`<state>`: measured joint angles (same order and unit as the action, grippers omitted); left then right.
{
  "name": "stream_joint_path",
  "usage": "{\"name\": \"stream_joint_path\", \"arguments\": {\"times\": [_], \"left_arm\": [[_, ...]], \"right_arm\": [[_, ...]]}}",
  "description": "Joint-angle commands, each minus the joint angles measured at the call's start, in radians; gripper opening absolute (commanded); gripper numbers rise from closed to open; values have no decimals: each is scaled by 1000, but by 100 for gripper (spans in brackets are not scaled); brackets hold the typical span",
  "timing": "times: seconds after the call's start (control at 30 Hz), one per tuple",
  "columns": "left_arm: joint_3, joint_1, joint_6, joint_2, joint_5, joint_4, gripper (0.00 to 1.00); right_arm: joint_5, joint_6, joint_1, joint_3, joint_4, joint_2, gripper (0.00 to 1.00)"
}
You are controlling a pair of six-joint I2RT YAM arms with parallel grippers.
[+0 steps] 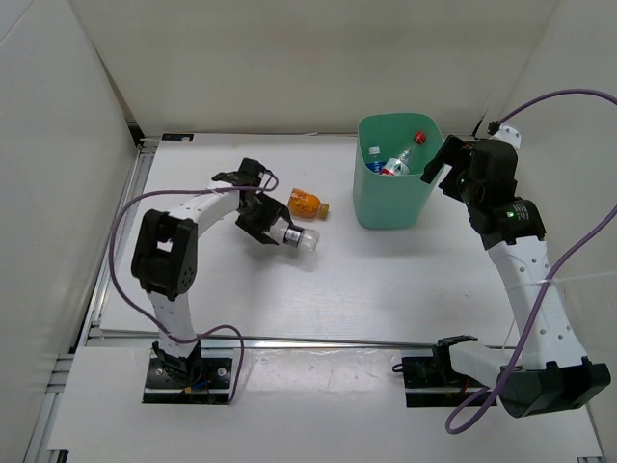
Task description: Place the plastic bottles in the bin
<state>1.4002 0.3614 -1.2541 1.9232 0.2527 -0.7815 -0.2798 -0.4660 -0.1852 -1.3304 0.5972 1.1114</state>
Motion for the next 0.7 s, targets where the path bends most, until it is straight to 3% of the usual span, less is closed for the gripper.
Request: {"name": "stream_joint_path", "arguments": {"times": [0.0, 0.17, 0.3, 0.33, 0.43, 0.5, 0.67], "left_arm": [[86, -16, 77, -164, -55, -47, 27], [278, -16, 131, -193, -84, -85, 27], [566, -16, 174, -83, -32, -85, 27], [721, -25, 185, -48, -17, -85, 27], [982, -26, 194, 84, 39, -85, 27], [1022, -26, 183, 120, 80, -24, 27], [1037, -4, 145, 167, 118, 96, 27]], "right_arm": [[-36, 10, 3, -3, -31, -21, 99], [-223, -31, 3, -27, 59, -30, 99], [-416, -170, 3, -36, 199, -56, 99], [-438, -207, 3, -26, 257, -65, 99], [-520, -366, 3, -15, 398, -108, 99], [-567, -509, 3, 22, 466, -153, 99], [-539, -560, 3, 126, 579, -263, 99]]}}
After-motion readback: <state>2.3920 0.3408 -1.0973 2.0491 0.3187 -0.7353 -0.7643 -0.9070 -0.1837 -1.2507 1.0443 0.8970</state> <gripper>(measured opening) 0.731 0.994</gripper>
